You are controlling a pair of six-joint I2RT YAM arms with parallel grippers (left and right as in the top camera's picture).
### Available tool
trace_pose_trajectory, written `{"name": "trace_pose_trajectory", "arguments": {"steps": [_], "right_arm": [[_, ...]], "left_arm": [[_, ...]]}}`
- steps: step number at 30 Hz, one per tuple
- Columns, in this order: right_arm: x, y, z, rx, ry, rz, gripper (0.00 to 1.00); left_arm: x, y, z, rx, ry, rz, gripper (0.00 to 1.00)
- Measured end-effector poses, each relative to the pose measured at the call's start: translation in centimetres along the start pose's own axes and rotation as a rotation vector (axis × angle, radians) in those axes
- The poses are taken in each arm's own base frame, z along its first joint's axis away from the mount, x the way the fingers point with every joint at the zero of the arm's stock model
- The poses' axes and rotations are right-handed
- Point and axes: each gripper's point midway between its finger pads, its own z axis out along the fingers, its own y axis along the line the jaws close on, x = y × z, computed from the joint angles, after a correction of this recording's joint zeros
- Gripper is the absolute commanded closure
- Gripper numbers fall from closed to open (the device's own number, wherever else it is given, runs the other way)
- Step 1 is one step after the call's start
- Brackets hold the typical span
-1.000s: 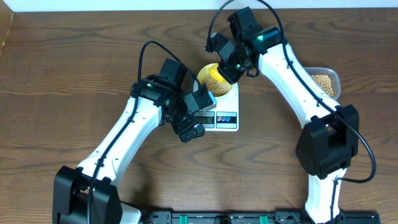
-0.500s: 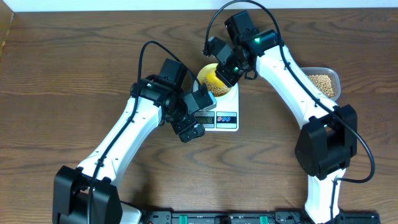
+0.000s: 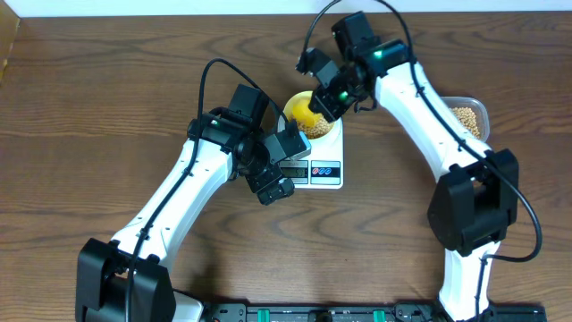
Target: Scoop item into bowl and weigh 50g on scale
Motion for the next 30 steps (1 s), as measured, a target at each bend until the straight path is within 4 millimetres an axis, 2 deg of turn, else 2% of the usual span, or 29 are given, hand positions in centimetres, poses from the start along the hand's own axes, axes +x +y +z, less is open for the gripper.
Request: {"name": "trace_pose_trajectory", "arguments": {"steps": [6,16,30], "right_arm": [[-0.4,-0.9,-1.6,-0.106,-0.074,0.112,0.99],[-1.0,-1.9,-3.8,-0.223,-0.167,0.183,0.99],[-1.1,-1.7,-3.9,-0.241,-0.176,0.185,0.99]], "left_arm": [[0.0,0.0,0.0,0.000,0.000,0.000,0.02],[0.0,0.0,0.0,0.000,0.000,0.000,0.02],[0.0,0.0,0.0,0.000,0.000,0.000,0.02]]}}
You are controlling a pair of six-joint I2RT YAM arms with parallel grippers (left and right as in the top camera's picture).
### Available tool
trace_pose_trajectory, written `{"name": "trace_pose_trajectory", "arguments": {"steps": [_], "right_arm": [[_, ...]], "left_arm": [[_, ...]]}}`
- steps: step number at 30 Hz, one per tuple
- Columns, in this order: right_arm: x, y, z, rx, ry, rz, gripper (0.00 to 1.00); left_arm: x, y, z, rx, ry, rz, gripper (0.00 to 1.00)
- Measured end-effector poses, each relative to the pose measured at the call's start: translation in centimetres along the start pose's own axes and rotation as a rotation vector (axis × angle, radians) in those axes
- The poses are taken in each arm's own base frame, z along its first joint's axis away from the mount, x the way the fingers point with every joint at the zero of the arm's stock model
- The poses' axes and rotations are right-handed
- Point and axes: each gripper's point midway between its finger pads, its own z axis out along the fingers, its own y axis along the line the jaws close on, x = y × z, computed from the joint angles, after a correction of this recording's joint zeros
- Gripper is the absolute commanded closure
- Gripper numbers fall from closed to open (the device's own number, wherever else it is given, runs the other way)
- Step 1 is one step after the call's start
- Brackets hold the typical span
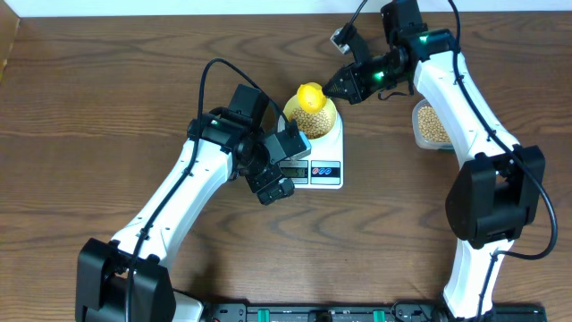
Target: Scoop item into bowl and weigh 50g on scale
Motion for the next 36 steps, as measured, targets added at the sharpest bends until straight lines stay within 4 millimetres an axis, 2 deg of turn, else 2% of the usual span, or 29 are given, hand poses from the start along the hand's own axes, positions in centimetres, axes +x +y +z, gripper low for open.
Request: {"name": "trace_pose_trajectory", "arguments": {"steps": [11,24,36], "right_arm": [[-0.1,0.0,0.0,0.003,-0.004,-0.007,0.99],[-0.2,-1.4,0.0,0.082,0.000,-0.023,0.99],[0.5,-1.2,0.6,0.109,0.042,-0.024,0.99]], "left_arm": [[0.0,0.0,0.0,0.000,0.000,0.000,0.02],[0.0,0.0,0.0,0.000,0.000,0.000,0.02],[0.0,0.0,0.0,0.000,0.000,0.000,0.02]]}}
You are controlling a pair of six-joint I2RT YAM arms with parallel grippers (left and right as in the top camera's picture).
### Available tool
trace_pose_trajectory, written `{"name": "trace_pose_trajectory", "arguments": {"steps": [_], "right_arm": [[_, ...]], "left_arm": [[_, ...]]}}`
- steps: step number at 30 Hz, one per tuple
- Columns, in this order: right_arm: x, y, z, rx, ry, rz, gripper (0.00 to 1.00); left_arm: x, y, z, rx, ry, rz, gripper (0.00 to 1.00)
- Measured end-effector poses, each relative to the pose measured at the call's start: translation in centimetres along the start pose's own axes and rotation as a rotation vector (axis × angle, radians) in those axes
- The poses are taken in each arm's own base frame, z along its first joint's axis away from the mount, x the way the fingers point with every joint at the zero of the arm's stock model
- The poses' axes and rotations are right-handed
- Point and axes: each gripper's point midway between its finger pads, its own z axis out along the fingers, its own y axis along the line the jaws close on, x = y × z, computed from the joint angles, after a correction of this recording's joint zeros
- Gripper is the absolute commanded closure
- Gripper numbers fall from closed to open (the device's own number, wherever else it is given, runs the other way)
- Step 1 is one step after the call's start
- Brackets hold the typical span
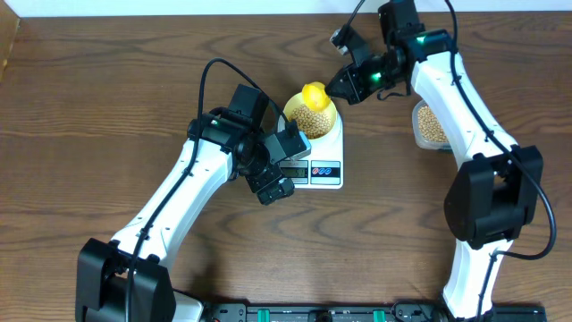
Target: Scoop item into bowl and weigh 50g on scale
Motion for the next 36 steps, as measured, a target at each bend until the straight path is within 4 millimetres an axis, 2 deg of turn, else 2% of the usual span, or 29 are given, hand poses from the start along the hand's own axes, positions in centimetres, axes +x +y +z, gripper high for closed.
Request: {"name": "trace_pose_trajectory", "arguments": {"steps": [5,16,23,36], "right_arm": [[0.6,0.2,1.2,0.078,0.054,-0.032,0.99],[1.3,2.8,3.4,0.104,0.121,-0.156,0.99],[1.5,2.2,3.7,0.175,0.151,-0.218,0.99],[2.6,1.4,3.9,0.205,0.187,-0.212,0.99]], "left_arm": [[0.0,0.0,0.0,0.000,0.000,0.000,0.02],[0.0,0.0,0.0,0.000,0.000,0.000,0.02],[0.0,0.0,0.0,0.000,0.000,0.000,0.02],[0.0,0.0,0.0,0.000,0.000,0.000,0.02]]}}
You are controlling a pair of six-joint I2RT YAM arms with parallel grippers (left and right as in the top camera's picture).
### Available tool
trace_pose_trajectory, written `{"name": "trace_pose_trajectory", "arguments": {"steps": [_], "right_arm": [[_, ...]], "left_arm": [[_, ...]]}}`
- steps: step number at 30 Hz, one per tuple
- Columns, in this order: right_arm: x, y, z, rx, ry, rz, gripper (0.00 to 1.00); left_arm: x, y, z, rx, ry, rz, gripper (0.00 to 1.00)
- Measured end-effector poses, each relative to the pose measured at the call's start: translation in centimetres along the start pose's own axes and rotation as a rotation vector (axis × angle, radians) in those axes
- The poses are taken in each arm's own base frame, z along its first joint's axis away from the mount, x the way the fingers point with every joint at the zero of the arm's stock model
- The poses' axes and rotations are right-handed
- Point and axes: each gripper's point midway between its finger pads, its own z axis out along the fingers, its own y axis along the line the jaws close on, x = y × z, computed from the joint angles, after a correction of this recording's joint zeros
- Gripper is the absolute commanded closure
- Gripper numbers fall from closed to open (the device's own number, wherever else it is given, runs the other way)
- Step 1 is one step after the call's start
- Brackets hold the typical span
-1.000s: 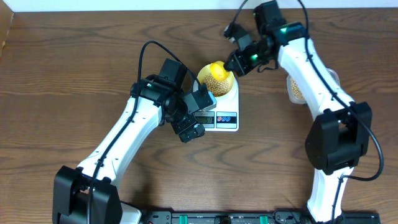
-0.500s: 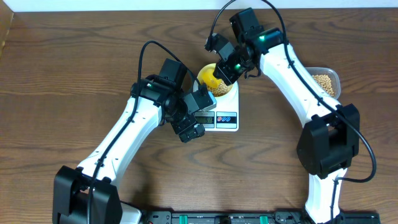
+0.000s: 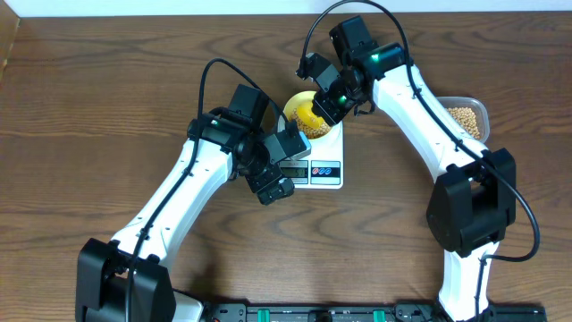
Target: Scoop item into bowl and weigh 50g on scale
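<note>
A yellow bowl (image 3: pixel 302 109) holding tan beans stands on the white scale (image 3: pixel 327 168) at the table's middle. My right gripper (image 3: pixel 325 101) hangs low over the bowl's right side, shut on the yellow scoop (image 3: pixel 309 116), whose head sits inside the bowl. My left gripper (image 3: pixel 292 141) lies at the bowl's near-left rim, over the scale's display; its fingers are too hidden to tell whether they hold anything.
A clear container of beans (image 3: pixel 466 117) sits at the right, partly behind the right arm. The left arm crosses the table from the front left. Bare wood lies to the left and front.
My right gripper has moved left and down from beside the bowl's far-right rim to over the bowl. The scoop, then held at the far rim, is now down inside it. The left arm has not moved.
At first my right gripper hung over the bowl with the scoop in it. It then stood back to the right with the scoop at the bowl's far rim, and stayed there. Now it is over the bowl again. The left arm kept still throughout.
</note>
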Motion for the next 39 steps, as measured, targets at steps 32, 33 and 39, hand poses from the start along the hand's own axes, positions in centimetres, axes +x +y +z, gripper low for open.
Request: {"name": "trace_pose_trajectory", "arguments": {"steps": [32,33,39], "right_arm": [[-0.9,-0.3,-2.5,-0.242,-0.135,0.186,0.99],[-0.8,-0.4,-2.6,-0.245,-0.139,0.192,0.99],[-1.3,-0.7,-3.1,-0.274,-0.174,0.199,0.99]], "left_arm": [[0.0,0.0,0.0,0.000,0.000,0.000,0.02],[0.0,0.0,0.0,0.000,0.000,0.000,0.02],[0.0,0.0,0.0,0.000,0.000,0.000,0.02]]}}
